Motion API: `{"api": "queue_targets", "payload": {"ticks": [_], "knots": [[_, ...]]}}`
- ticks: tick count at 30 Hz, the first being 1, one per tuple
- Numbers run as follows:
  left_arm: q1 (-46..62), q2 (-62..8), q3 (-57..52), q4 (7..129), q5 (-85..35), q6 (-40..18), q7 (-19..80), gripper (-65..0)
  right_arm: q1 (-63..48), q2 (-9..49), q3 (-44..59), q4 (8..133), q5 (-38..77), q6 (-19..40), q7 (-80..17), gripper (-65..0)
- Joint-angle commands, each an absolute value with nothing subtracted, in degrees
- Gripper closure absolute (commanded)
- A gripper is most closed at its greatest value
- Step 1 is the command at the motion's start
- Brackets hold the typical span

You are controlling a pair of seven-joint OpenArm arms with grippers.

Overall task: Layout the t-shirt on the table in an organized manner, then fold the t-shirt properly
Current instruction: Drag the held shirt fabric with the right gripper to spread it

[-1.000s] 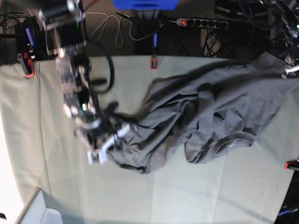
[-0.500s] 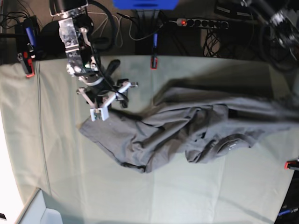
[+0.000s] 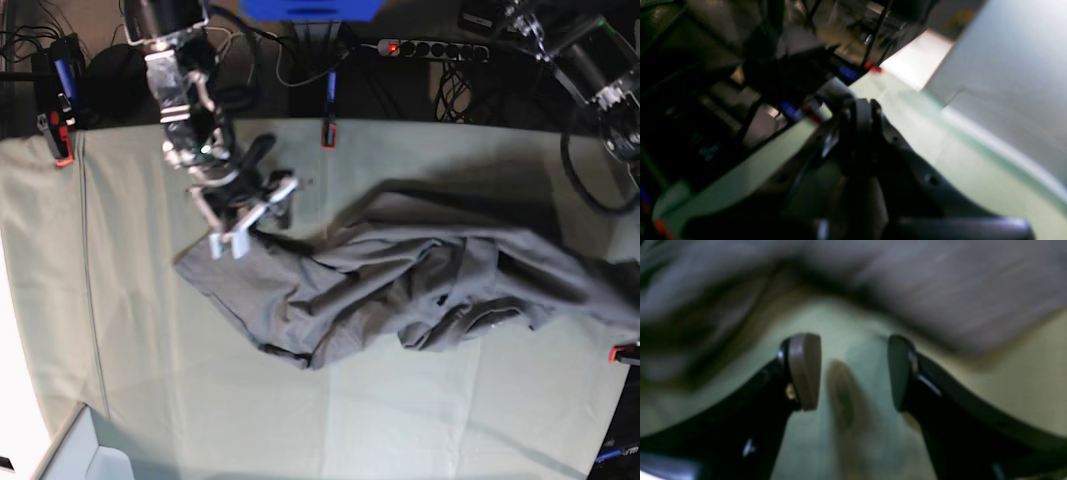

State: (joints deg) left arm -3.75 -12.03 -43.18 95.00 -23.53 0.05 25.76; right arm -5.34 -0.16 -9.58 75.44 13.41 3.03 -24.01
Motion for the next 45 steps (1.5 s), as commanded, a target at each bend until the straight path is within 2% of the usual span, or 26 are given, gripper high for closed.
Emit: {"api": "queue_targets", "payload": {"ticks": [1,6,10,16,17,19,21,22,33,37,45], "knots": [[-3.6,-12.7,-43.6,95.2,-23.6,0.0,24.4,-0.1,-5.4,-0.2,-8.0,75.7,13.1,2.4,-24.8,-33.2],[0.7,-13.1,-43.6,93.5,-24.0,0.0,24.2,-0.1,-5.1,0.0,-2.8,75.6,13.1,2.4,-24.8,-33.2],[1.7,-12.7,-43.6,93.8,-24.0,0.0,24.2,-0.1,-3.1,0.4,-2.6,75.2,13.1,2.4,-24.8,-33.2],[1.8,-12.0,-43.6,94.3,-23.9,0.1,24.2,-0.1,2.7,0.4,-2.6,68.3,13.2,2.7,-24.8,-31.7],[1.8,-11.9,-43.6,94.3,-23.8,0.1,24.2,-0.1,3.6,0.4,-2.6,67.4,13.2,2.8,-24.8,-28.7],[1.9,-11.9,-43.6,94.3,-23.9,0.1,24.2,-0.1,4.8,0.4,-2.6,67.5,13.3,2.9,-24.7,-18.1],[2.5,-11.9,-43.6,94.3,-24.0,0.2,24.2,-0.1,6.0,0.4,-2.6,69.1,13.3,2.9,-24.7,-1.9],[2.5,-11.9,-43.6,94.3,-24.0,0.2,24.2,-0.1,6.8,0.4,-2.6,70.0,13.3,2.9,-24.7,0.0],[2.1,-12.4,-43.6,94.4,-23.6,0.2,24.2,-0.1,23.4,0.0,-2.7,72.4,13.4,2.9,-24.7,0.0],[2.1,-12.5,-43.6,94.4,-23.5,0.2,24.3,-0.1,30.7,-1.2,-2.7,65.4,13.4,2.9,-24.1,0.0],[2.3,-12.0,-43.6,94.4,-23.5,0.2,24.6,-0.1,39.5,-4.4,-5.4,44.2,13.1,2.9,-15.2,0.0]]}}
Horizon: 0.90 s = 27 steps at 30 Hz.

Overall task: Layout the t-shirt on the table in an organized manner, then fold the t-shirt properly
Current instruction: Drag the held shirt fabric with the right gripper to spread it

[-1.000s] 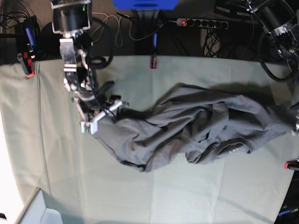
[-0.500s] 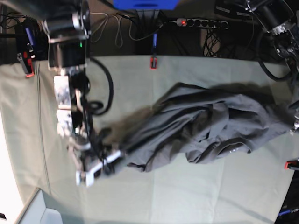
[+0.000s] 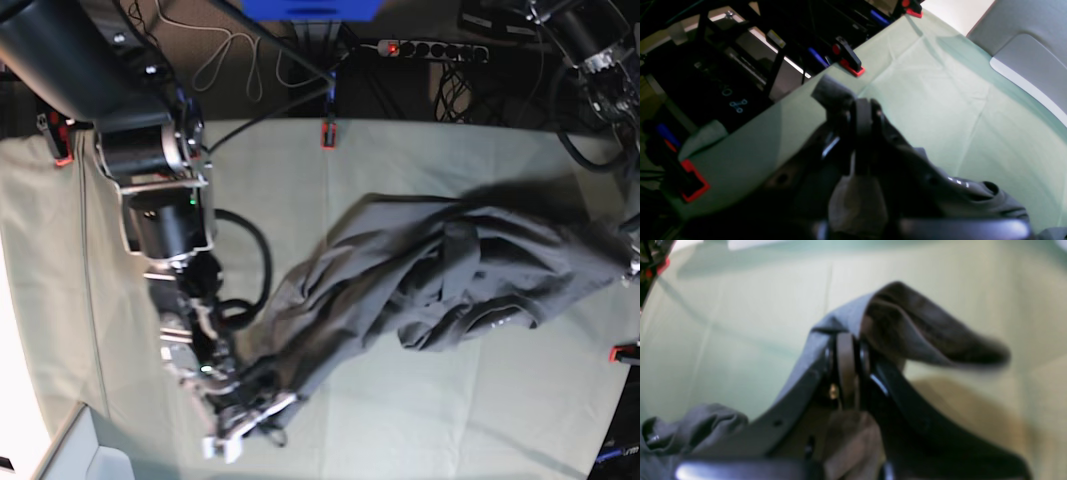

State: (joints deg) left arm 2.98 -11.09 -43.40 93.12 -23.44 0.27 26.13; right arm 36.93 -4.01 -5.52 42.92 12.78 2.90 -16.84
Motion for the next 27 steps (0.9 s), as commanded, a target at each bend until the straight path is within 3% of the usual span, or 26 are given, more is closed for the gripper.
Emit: {"api": "queue_targets", "payload": {"ticks": [1,6,11,19,27], "knots": [[2.3,-12.0,-43.6,94.4,-23.5,0.2,24.6,-0.1,40.4,-4.5,-7.5,41.9,13.1,2.9,-14.9,-1.8],[2.5,-12.0,-43.6,94.4,-23.5,0.2,24.7,-0.1,39.6,-4.7,-14.5,39.3,13.2,2.9,-14.8,-20.4],[2.5,-11.9,-43.6,93.7,-23.5,0.2,24.7,-0.1,33.5,-4.4,-12.4,43.6,13.3,2.7,-15.1,-36.1],[2.5,-10.7,-43.6,93.7,-23.5,0.2,24.7,-0.1,14.0,-2.9,-10.7,62.9,13.4,2.6,-17.0,-36.5],[3.9,-9.9,-43.6,94.1,-24.0,0.2,24.4,-0.1,7.0,-4.4,-10.7,65.2,13.4,2.7,-18.0,-36.5]]}}
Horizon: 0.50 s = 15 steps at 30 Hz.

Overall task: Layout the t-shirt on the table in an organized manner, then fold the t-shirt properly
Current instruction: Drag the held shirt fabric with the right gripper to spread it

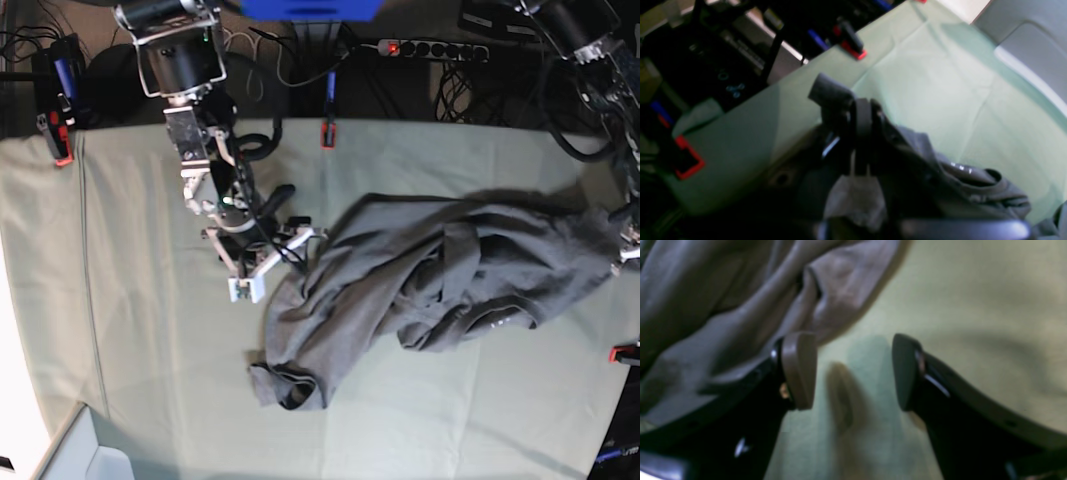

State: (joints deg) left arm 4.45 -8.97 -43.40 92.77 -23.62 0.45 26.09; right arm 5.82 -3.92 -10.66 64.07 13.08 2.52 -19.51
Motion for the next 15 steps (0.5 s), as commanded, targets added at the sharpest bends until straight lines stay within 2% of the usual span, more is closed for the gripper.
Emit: {"api": "queue_targets", "payload": {"ticks": [1,11,13,15], "knots": [[4.4,-9.9,-43.6,94.1,-24.0,0.2,24.4,-0.1,7.0,-4.4,-10.8,65.0,13.4,2.7,-18.0,-36.5],[7.3,-8.7,-43.6,94.3,-24.0,0.2,24.2,-0.1,13.3,-7.2,-10.8,52.1,13.4,2.8,-15.0,-36.0],[7.5,-8.7,-43.6,94.3,-24.0,0.2,24.2,-0.1,13.5,-7.3,-10.9,51.1,13.4,2.8,-13.6,-31.9],[7.6,-8.7,-43.6,94.3,-24.0,0.2,24.2,-0.1,13.4,-7.3,-10.9,51.1,13.4,2.9,-12.8,-22.1]]}}
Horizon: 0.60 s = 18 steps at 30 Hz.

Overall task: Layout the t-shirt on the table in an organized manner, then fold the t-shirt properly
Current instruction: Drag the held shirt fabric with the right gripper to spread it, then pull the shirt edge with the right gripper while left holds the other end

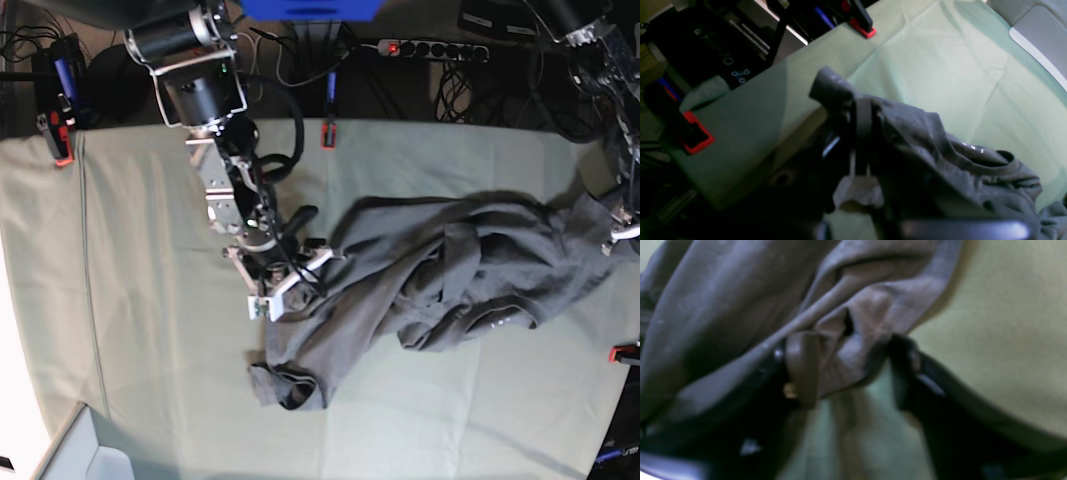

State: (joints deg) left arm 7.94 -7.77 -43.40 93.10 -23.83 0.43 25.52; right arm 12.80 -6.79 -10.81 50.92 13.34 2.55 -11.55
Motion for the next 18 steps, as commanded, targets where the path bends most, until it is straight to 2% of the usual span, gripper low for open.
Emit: {"api": "queue_targets", "payload": {"ticks": [1,3,4,7,13,18], "knots": [[7.9,-8.7,-43.8,94.3,-24.0,0.2,24.2,-0.1,13.3,-7.3,-10.8,51.1,13.4,2.9,-12.7,-15.9],[8.1,-8.7,-45.3,94.4,-24.0,0.0,24.2,-0.1,13.0,-7.3,-10.7,51.3,13.4,2.9,-12.6,-2.2],[8.0,-8.7,-45.8,94.4,-24.0,0.0,24.3,-0.1,13.0,-7.3,-10.7,51.3,13.4,2.9,-13.0,0.0],[8.0,-8.7,-46.5,94.4,-24.0,0.0,24.5,-0.1,10.9,-6.7,-10.7,54.2,13.4,2.9,-13.1,0.0],[8.3,-8.6,-48.7,95.8,-24.0,-0.2,24.7,-0.1,-0.3,-2.6,-10.6,78.1,13.4,2.9,-13.2,0.0],[10.2,-7.3,-49.1,99.3,-24.0,-0.2,24.7,-0.1,-6.8,1.7,-8.4,93.1,13.4,2.9,-16.5,0.0]]}}
